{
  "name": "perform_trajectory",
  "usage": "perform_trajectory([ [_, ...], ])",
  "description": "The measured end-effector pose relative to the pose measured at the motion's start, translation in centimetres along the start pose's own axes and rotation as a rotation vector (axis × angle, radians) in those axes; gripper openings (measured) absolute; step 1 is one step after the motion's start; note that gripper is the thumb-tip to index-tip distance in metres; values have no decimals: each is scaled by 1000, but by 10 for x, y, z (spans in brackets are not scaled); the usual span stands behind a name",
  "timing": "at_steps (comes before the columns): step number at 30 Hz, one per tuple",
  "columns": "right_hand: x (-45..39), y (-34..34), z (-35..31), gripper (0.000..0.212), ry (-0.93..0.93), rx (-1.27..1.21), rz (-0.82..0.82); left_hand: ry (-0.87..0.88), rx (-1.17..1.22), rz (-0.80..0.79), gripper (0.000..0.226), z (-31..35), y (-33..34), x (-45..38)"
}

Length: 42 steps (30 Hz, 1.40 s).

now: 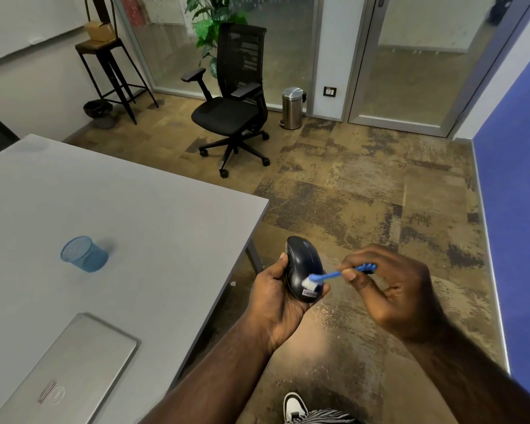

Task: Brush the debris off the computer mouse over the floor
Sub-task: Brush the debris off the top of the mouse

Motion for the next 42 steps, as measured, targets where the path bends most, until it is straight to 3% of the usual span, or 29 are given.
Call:
perform_trajectory([
  [2, 2, -2, -3, 16, -19, 11, 45, 6, 20, 27, 48, 2, -3, 0],
  [7, 12, 14, -12, 14, -79, -2, -79, -3, 101, 13, 54, 3, -5, 2],
  [12, 14, 3, -12, 17, -70, 82, 119, -7, 139, 17, 55, 5, -2, 4],
  [16, 22, 16, -19, 14, -125, 86, 44, -23, 188, 8, 59, 6, -2, 5],
  [22, 17, -2, -6, 17, -47, 133, 207, 11, 234, -22, 49, 10, 4, 10],
  [26, 24, 13, -21, 20, -108, 70, 90, 12, 164, -23, 58, 11, 3, 8],
  [32, 9, -4, -5, 16, 3, 81, 246, -1, 72, -41, 51, 7, 3, 10],
  [36, 4, 9, -9, 16, -47, 102, 115, 23, -57, -15, 49, 3, 1, 7],
  [40, -13, -3, 4, 16, 20, 137, 199, 27, -142, 6, 45, 3, -4, 6],
  [42, -18, 1, 2, 13, -5, 122, 151, 30, -175, 2, 45, 4, -3, 6],
])
Point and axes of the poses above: each hand's wrist, its own x-axis away from the middle knuckle, its own y-axis out of the palm, z = x × y, the point moved 6 cm from there along -x, towards the middle knuckle, and after that the axes turned 8 degrees about -x, right-handed, at the moved point
